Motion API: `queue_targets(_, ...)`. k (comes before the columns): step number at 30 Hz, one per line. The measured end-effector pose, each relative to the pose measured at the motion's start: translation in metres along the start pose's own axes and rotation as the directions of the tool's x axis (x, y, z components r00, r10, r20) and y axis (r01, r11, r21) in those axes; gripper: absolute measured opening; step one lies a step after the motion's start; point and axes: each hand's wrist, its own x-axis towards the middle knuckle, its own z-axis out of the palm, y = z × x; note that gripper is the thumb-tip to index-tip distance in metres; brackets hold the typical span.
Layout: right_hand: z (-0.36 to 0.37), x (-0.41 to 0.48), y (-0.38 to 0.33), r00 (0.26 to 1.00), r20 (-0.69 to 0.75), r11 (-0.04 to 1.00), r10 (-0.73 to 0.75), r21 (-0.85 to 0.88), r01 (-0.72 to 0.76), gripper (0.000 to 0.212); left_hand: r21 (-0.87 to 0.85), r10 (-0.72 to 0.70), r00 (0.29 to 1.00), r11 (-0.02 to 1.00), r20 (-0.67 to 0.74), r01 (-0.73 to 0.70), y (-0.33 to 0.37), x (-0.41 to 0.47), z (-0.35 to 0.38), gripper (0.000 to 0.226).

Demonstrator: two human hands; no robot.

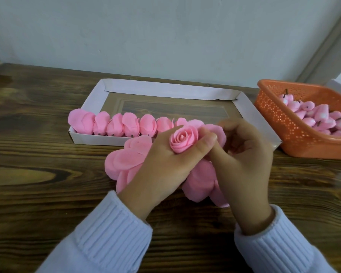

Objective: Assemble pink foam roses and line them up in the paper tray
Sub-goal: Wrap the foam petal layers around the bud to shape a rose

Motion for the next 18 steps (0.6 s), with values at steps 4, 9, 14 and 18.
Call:
queue_targets(4,-0.0003,0.0004,-0.0017,0.999,0.021,0.994,0.033,0.100,-0.035,0.012,-0.040,-0.009,0.999,0.999,0.031,0.010,0.0027,-0.0006,0.0020,0.020)
queue_targets(9,0.0004,0.0014,-0.0054,0.992,0.066,0.917,0.111,0.377,-0.128,0.004,-0.208,-0.126,0.988,0.972,-0.088,0.106,0.0043,0.0031,-0.0007,0.035)
queue_targets(14,0.0036,-0.0003,-0.0046,0.960,0.228,0.905,0.164,0.353,-0.239,0.016,-0.427,-0.229,0.959,0.894,-0.169,0.138,0.0055,0.0086,-0.0042,0.031)
queue_targets(18,0.0089,-0.0059,-0.0061,0.921,0.360,0.954,0.152,0.191,-0.232,0.032,-0.514,-0.257,0.958,0.843,-0.129,0.157,0.0072,0.0080,-0.0032,0.037)
